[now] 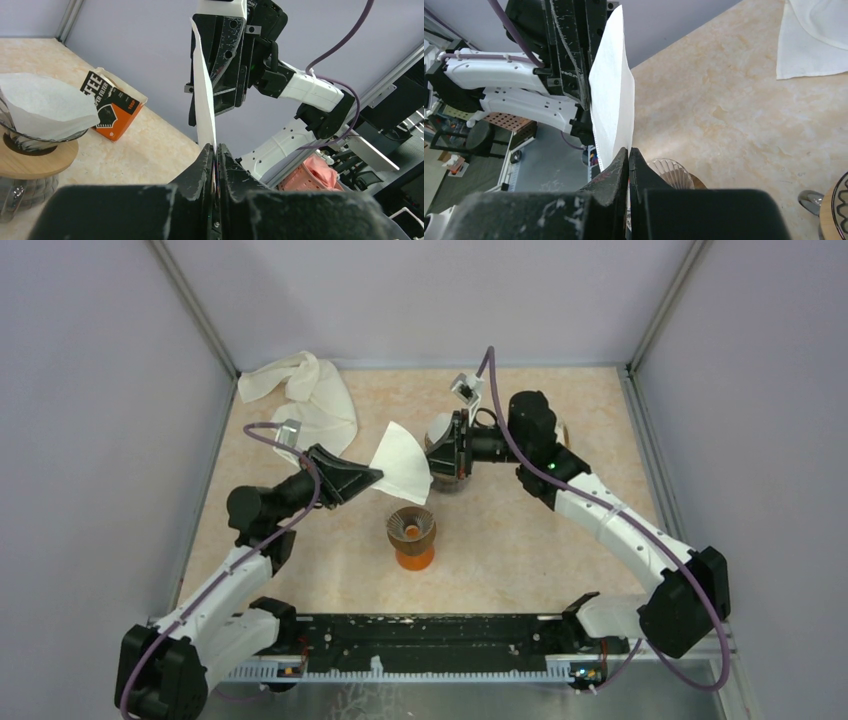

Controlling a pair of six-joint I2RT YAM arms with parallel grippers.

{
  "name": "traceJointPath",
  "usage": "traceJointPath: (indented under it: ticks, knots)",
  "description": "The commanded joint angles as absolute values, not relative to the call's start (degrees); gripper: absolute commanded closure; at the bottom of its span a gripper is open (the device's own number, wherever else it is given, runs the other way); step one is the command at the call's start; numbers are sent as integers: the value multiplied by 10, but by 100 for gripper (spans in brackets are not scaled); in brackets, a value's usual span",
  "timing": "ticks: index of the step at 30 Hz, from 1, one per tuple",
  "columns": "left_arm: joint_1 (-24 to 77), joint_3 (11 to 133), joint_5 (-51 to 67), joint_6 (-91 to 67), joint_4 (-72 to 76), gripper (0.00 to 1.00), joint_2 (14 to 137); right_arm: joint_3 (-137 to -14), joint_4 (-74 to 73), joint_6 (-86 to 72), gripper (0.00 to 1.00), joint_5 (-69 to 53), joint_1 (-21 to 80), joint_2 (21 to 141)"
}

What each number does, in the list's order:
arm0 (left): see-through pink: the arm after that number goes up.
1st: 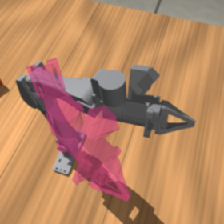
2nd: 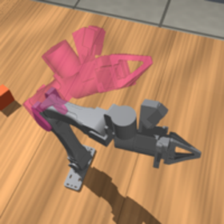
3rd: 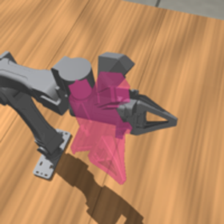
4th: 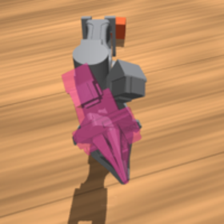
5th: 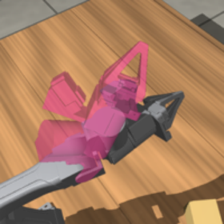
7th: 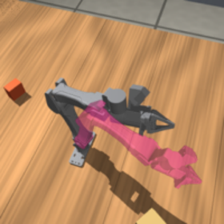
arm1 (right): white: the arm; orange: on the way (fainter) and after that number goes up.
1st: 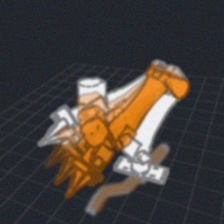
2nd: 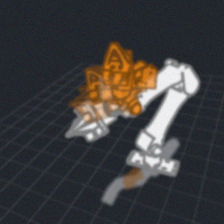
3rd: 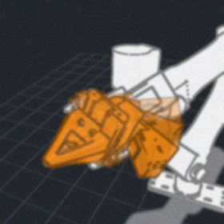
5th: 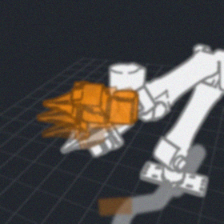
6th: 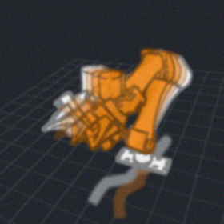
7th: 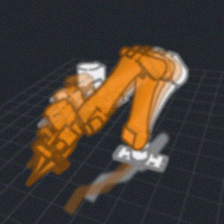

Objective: Place the coffee filter in the dripper
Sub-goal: Place the coffee filter in the coffee dripper.

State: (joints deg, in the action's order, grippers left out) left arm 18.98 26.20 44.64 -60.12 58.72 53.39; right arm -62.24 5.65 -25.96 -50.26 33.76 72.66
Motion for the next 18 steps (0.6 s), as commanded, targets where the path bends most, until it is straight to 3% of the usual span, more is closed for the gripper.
traceJointPath:
  ticks: [1, 3, 10, 18]
  knots:
    - [192, 267, 432, -556, 530, 85, 509, -651, 33, -228, 100, -480, 343, 700]
    - [192, 271, 426, -544, 500, 73, 503, -658, 11, -219, 100, -472, 343, 696]
    - [192, 305, 373, -467, 318, 49, 460, -687, -98, -169, 100, -404, 344, 666]
    - [200, 374, 291, -408, 126, 32, 441, -738, -216, -127, 100, -275, 358, 640]
